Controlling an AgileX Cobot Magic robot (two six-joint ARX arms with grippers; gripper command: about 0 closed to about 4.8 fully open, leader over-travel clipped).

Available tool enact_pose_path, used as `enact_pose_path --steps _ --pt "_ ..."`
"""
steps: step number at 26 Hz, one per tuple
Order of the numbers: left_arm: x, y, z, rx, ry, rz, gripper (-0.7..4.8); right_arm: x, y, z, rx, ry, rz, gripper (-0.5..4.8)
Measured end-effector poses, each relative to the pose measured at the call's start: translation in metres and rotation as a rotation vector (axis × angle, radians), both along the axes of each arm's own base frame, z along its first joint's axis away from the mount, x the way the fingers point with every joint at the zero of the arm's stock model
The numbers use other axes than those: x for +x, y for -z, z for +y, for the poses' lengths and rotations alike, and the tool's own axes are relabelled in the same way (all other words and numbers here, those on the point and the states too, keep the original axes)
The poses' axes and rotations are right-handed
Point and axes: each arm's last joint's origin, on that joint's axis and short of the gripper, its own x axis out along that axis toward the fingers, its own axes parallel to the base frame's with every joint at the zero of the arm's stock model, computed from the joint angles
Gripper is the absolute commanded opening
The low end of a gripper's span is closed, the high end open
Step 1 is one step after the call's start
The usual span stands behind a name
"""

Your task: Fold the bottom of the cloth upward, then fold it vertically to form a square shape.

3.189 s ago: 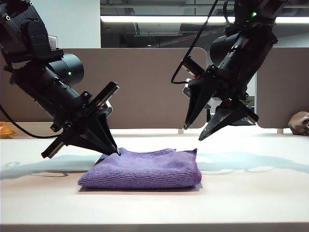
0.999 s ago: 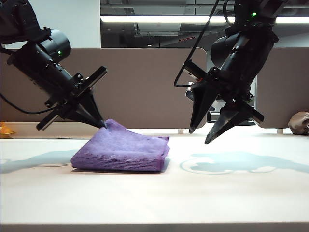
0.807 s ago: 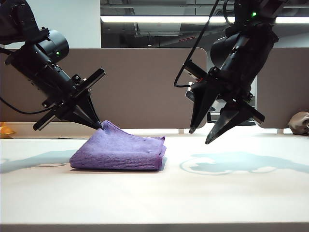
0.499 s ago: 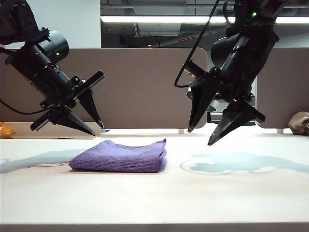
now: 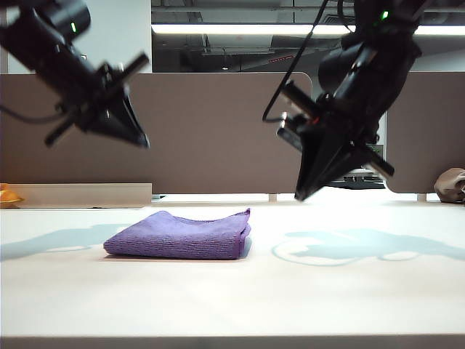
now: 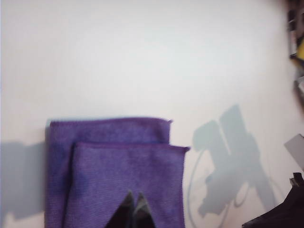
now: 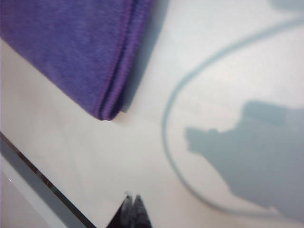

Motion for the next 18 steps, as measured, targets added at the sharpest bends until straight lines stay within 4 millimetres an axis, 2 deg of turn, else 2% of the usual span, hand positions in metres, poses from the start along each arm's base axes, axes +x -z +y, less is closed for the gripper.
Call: enact_pose_path --steps 5,9,10,12,18 --pt "-0.02 -0.038 0.006 0.022 -0.012 -0.14 -0.06 -0.009 -0.036 -0.004 0.046 -0.004 -0.155 -0.01" --pt "-0.046 -0.074 0.012 0.022 -0.036 -0.262 -0.06 -0.022 -0.075 -0.009 0.088 0.003 -0.32 -0.01" --pt "-0.06 -0.091 0.016 0.022 -0.055 -0.327 -0.06 -0.03 -0.093 -0.013 0.108 0.008 -0.405 -0.01" --pt "-0.078 -0.11 0.021 0.018 -0.077 -0.402 -0.06 -0.044 -0.121 -0.018 0.132 0.021 -0.532 -0.01" --pt "-0.125 -0.143 0.032 0.039 -0.115 -0.545 -0.06 -0.079 -0.169 -0.033 0.187 0.044 -0.744 -0.01"
